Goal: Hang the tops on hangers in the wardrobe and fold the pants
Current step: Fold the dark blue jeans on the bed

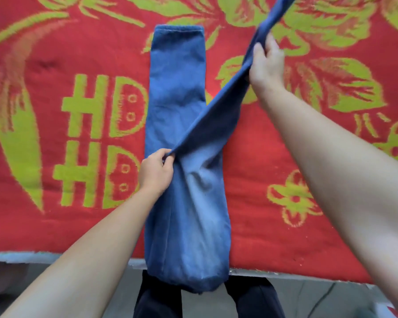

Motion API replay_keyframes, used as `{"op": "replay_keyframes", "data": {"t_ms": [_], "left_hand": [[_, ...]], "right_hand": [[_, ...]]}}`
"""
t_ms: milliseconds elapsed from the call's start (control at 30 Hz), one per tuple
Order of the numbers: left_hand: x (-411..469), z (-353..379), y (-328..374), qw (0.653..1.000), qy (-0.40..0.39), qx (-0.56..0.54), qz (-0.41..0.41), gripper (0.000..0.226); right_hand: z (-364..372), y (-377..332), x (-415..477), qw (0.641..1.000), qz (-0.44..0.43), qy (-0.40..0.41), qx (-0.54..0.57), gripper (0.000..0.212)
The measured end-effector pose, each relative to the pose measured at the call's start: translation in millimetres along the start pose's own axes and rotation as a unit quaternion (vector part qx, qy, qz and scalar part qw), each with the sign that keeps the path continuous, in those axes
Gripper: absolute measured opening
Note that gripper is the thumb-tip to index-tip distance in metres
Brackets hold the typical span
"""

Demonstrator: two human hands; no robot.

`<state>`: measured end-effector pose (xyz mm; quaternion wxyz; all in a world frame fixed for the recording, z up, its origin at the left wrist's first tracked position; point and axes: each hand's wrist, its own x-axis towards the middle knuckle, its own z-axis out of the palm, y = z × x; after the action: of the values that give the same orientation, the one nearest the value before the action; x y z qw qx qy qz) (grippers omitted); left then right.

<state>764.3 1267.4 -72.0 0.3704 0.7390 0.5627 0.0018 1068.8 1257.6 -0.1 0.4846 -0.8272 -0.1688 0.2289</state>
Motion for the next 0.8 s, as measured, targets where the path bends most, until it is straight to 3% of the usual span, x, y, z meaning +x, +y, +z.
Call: {"op": "replay_keyframes", "data": {"t_ms": [167,333,467,567,633,700,800], "left_hand": [[44,-6,-32,0.998,-0.005,-0.061,-0.014,0.012],[66,-9,-64,0.994,-0.018,-0.103,-0.02,0.009],[68,-16,-78,0.992,-0.023,-0.104,-0.063,0.02],[75,-32,-83,0.99,-0.024,-0.105,-0.094,0.028],[96,-35,-71,0.991,-0.027,-0.102,-0.087,0.019],[119,-34,-49,0.986,-0.035,-0.137,-0.082,0.012],[148,-28,-23,0.96,-0.067,-0.247,-0.115,0.033]], "right_hand": [[104,-34,20,0.995,-0.092,-0.021,-0.022,0.05],[183,-22,26,0.98,-0.021,-0.181,-0.077,0.056],[189,9,15,0.984,0.03,-0.15,-0.092,0.038],[175,18,14,0.987,0.009,-0.065,-0.144,0.033],[164,19,30,0.987,0.022,-0.003,-0.16,0.027],[159,16,45,0.989,0.066,-0.005,-0.134,0.026],[165,20,53,0.984,0.093,-0.082,-0.124,0.016]]}}
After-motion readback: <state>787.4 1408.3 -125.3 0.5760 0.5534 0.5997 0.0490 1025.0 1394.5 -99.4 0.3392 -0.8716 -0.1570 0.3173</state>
